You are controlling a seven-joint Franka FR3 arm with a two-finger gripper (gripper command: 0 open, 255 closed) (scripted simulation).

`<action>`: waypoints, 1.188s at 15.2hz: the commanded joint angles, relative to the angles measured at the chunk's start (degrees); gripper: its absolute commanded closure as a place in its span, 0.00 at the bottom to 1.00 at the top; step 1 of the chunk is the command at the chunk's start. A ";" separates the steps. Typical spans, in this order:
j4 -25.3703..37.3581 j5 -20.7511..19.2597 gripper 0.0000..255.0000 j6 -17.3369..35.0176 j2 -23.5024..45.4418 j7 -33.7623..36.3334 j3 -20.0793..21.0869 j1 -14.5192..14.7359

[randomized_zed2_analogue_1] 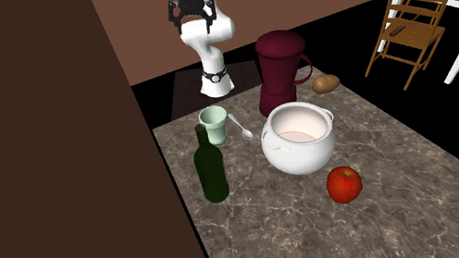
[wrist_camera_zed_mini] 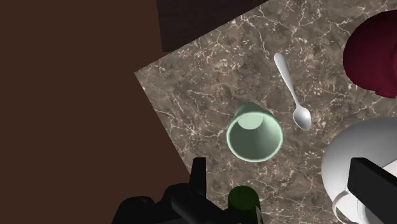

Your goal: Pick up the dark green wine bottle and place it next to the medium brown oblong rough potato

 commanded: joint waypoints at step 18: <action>20.77 1.39 0.00 16.05 35.36 1.40 -0.59 0.21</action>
